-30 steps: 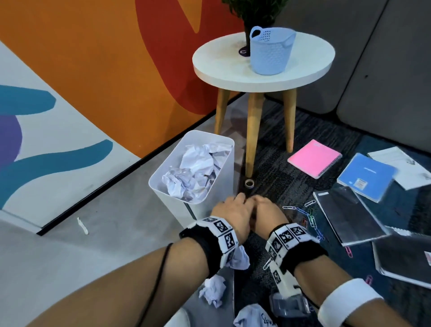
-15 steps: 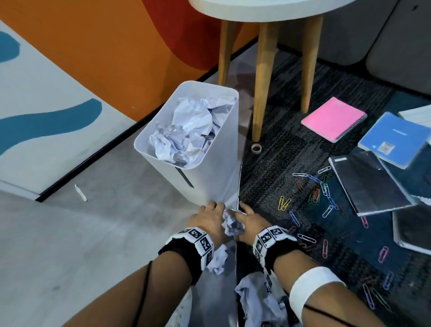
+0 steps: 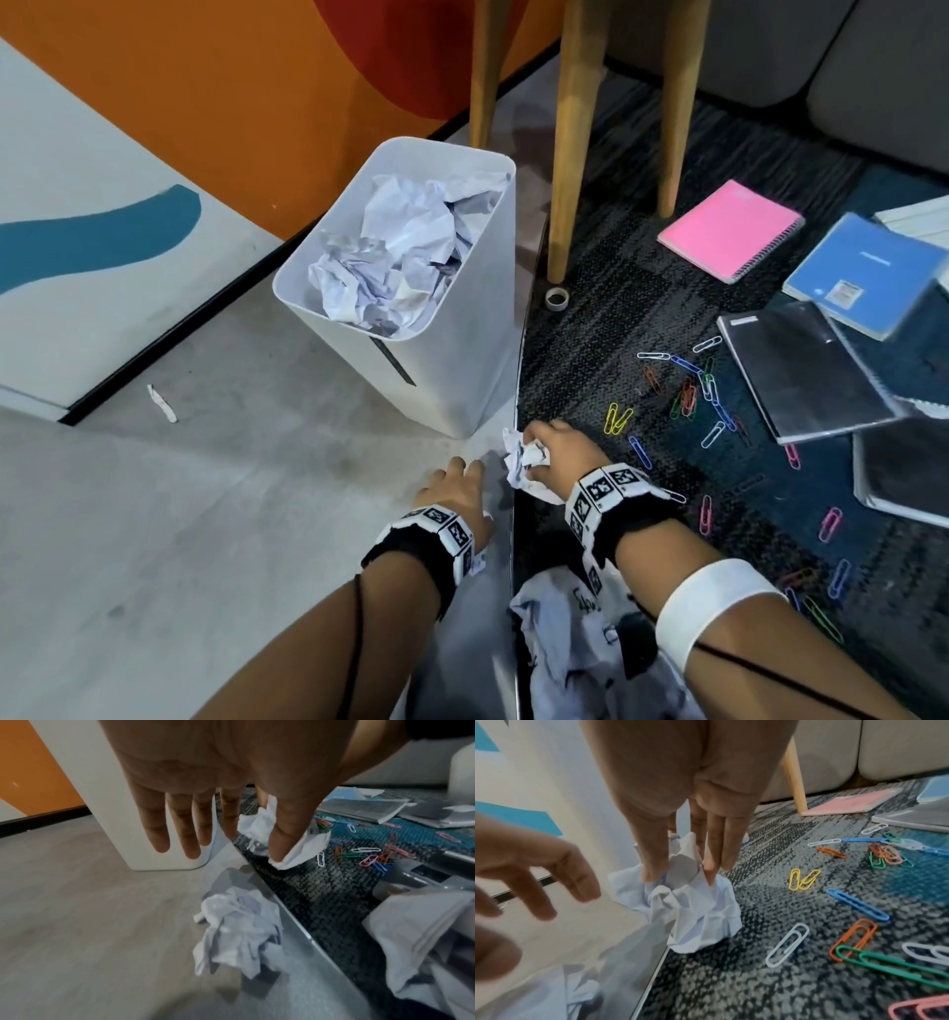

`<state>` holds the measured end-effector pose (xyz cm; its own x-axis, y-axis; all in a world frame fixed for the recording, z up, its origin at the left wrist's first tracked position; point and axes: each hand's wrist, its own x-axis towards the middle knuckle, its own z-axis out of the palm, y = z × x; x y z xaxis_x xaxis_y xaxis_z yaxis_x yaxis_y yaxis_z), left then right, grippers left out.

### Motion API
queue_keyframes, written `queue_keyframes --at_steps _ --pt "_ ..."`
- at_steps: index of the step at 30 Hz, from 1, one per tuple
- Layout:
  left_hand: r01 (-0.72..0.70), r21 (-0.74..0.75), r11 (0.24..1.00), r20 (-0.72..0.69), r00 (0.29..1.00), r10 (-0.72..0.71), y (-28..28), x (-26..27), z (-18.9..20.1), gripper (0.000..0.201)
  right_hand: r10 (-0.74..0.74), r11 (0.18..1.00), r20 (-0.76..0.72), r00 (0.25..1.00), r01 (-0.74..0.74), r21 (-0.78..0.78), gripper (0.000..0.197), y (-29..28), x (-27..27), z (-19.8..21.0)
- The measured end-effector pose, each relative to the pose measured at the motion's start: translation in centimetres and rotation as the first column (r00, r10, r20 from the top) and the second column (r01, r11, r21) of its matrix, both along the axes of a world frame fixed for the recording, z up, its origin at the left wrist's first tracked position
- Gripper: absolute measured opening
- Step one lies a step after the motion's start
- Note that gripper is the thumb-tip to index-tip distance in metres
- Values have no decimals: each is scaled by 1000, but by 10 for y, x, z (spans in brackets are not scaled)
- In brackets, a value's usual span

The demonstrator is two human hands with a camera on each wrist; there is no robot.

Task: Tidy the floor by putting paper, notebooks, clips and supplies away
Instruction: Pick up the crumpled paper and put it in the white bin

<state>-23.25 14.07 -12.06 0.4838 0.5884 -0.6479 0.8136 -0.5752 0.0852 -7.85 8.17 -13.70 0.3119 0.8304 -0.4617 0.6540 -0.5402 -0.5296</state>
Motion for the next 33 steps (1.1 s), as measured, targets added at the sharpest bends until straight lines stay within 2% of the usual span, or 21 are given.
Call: queue_keyframes --at_steps 5,8,13,16,22,27,33 --pt "-19 -61 998 -109 994 12 -6 -11 -24 74 -30 999 34 999 29 27 35 -12 13 15" --pt "-34 -110 993 -156 988 16 -12 -15 -30 74 -57 998 42 997 56 28 35 -18 19 24" --pt "-37 -135 990 -126 992 20 -21 -16 -34 69 -128 987 15 992 125 103 33 -30 30 42" --pt "-47 -103 994 0 999 47 -22 -3 -22 60 -170 977 4 985 169 128 33 -34 40 54" --pt "-59 -39 997 289 955 68 -11 48 48 62 -284 921 10 959 270 280 31 -27 57 102" --pt "51 110 993 355 931 -87 2 80 132 60 -317 860 53 947 263 438 28 2 68 172" --pt "42 188 981 478 869 -129 16 79 218 58 -294 779 68 953 198 596 28 37 67 249"
